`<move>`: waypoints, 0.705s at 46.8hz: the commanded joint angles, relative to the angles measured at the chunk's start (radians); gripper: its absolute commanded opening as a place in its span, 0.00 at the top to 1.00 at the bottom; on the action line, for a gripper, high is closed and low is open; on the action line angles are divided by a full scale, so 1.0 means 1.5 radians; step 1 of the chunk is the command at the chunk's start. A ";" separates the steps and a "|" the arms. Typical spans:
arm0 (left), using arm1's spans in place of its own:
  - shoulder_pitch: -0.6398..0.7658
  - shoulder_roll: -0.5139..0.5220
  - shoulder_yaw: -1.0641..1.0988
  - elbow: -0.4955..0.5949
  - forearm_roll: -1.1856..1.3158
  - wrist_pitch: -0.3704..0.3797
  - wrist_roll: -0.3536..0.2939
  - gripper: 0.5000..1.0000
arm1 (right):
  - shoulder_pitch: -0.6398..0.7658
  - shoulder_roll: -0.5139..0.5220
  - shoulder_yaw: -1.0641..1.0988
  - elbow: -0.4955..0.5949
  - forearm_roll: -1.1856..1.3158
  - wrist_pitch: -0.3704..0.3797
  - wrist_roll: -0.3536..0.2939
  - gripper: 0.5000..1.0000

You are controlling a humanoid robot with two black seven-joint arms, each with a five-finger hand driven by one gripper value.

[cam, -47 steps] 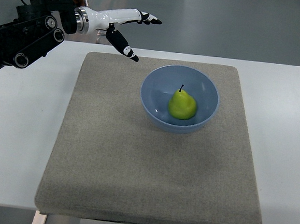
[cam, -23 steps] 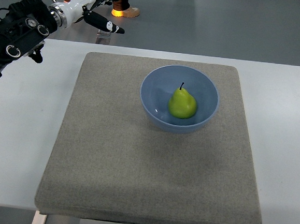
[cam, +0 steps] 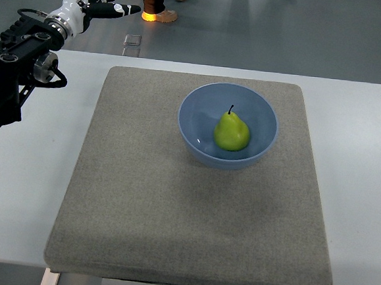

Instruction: Place pear in bowl with left hand

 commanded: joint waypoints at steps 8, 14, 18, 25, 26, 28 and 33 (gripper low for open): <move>0.013 -0.023 -0.005 0.008 -0.122 0.003 0.004 0.08 | 0.000 0.000 0.000 0.000 0.000 0.000 0.000 0.15; 0.016 -0.034 -0.004 0.018 -0.187 0.004 0.040 0.08 | 0.000 0.000 0.000 0.000 0.000 0.000 0.000 0.15; 0.017 -0.043 -0.005 0.019 -0.197 0.005 0.064 0.08 | 0.000 0.000 0.000 0.000 0.000 0.000 0.000 0.15; 0.019 -0.047 -0.008 0.019 -0.222 0.021 0.070 0.08 | 0.000 0.000 0.000 0.000 0.000 -0.001 0.000 0.15; 0.019 -0.047 -0.008 0.019 -0.231 0.021 0.070 0.08 | 0.000 0.000 0.000 0.000 0.000 0.000 0.000 0.15; 0.021 -0.047 -0.011 0.020 -0.257 0.014 0.070 0.08 | 0.000 0.000 0.000 0.000 0.000 -0.001 0.000 0.15; 0.030 -0.047 -0.032 0.020 -0.346 -0.017 0.069 0.08 | 0.000 0.000 0.000 0.000 0.000 0.000 0.000 0.15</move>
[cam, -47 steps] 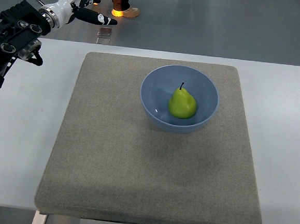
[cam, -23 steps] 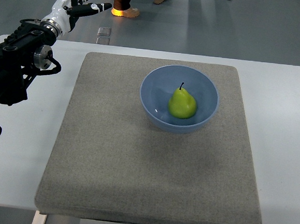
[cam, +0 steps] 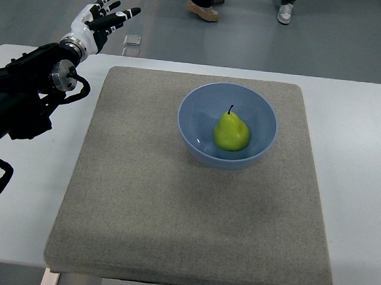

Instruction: Place pear in bowl with left hand

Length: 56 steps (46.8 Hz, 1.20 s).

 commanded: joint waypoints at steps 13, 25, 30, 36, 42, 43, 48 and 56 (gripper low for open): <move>0.032 0.001 -0.023 0.011 -0.093 -0.144 -0.019 0.07 | 0.000 0.000 0.000 0.000 0.000 0.000 0.000 0.15; 0.032 0.000 -0.020 0.027 -0.092 -0.142 -0.019 0.01 | 0.000 0.000 0.000 0.000 0.000 0.000 0.000 0.15; 0.032 0.000 -0.019 0.027 -0.092 -0.142 -0.019 0.01 | 0.000 0.000 0.000 0.000 0.000 0.000 0.000 0.15; 0.031 0.001 -0.019 0.027 -0.092 -0.141 -0.019 0.01 | 0.000 0.000 0.000 0.000 0.000 0.000 0.000 0.15; 0.031 0.001 -0.019 0.028 -0.092 -0.138 -0.019 0.01 | 0.000 0.000 0.000 0.000 0.000 0.000 0.000 0.15; 0.031 0.002 -0.019 0.028 -0.092 -0.138 -0.019 0.01 | 0.000 0.000 0.000 0.000 0.000 0.000 0.000 0.15; 0.032 0.002 -0.020 0.033 -0.092 -0.136 -0.019 0.01 | 0.000 0.000 0.000 0.000 0.000 0.000 0.000 0.15; 0.030 0.001 -0.021 0.034 -0.092 -0.136 -0.019 0.01 | 0.000 0.000 0.000 0.000 0.000 0.000 0.000 0.15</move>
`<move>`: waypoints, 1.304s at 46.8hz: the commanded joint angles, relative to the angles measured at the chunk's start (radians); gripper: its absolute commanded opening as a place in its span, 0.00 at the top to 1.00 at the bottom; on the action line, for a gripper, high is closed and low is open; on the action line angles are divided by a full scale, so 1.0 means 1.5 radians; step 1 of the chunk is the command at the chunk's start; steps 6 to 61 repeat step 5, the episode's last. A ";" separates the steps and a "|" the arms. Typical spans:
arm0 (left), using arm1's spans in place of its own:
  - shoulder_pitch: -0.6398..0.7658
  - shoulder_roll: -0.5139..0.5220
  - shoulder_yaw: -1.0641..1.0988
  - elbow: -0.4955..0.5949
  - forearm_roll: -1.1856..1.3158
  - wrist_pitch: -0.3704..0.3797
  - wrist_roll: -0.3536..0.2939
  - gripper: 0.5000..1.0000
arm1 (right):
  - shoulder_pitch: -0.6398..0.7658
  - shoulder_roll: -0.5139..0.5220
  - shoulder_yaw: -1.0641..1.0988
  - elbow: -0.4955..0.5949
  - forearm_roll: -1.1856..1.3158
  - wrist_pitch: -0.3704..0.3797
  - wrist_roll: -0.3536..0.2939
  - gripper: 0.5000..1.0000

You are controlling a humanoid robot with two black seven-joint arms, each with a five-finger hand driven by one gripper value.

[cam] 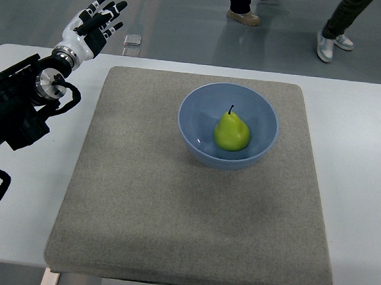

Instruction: Place pear in bowl with left hand

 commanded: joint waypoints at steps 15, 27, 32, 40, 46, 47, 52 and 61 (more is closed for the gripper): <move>-0.006 0.000 -0.001 0.000 0.000 0.001 0.000 0.01 | -0.001 0.000 -0.002 0.000 0.000 -0.001 0.001 0.15; -0.006 0.000 -0.001 0.000 0.000 0.001 0.000 0.01 | -0.001 0.000 -0.002 0.000 0.000 -0.001 0.001 0.15; -0.006 0.000 -0.001 0.000 0.000 0.001 0.000 0.01 | -0.001 0.000 -0.002 0.000 0.000 -0.001 0.001 0.15; -0.006 0.000 -0.001 0.000 0.000 0.001 0.000 0.01 | -0.001 0.000 -0.002 0.000 0.000 -0.001 0.001 0.15; -0.006 0.000 -0.001 0.000 0.000 0.001 0.000 0.01 | -0.001 0.000 -0.002 0.000 0.000 -0.001 0.001 0.15; -0.006 0.000 -0.001 0.000 0.000 0.001 0.000 0.01 | -0.001 0.000 -0.002 0.000 0.000 -0.001 0.001 0.15; -0.006 0.000 -0.001 0.000 0.000 0.001 0.000 0.01 | -0.001 0.000 -0.002 0.000 0.000 -0.001 0.001 0.15; -0.006 0.000 -0.001 0.000 0.000 0.001 0.000 0.01 | -0.001 0.000 -0.002 0.000 0.000 -0.001 0.001 0.15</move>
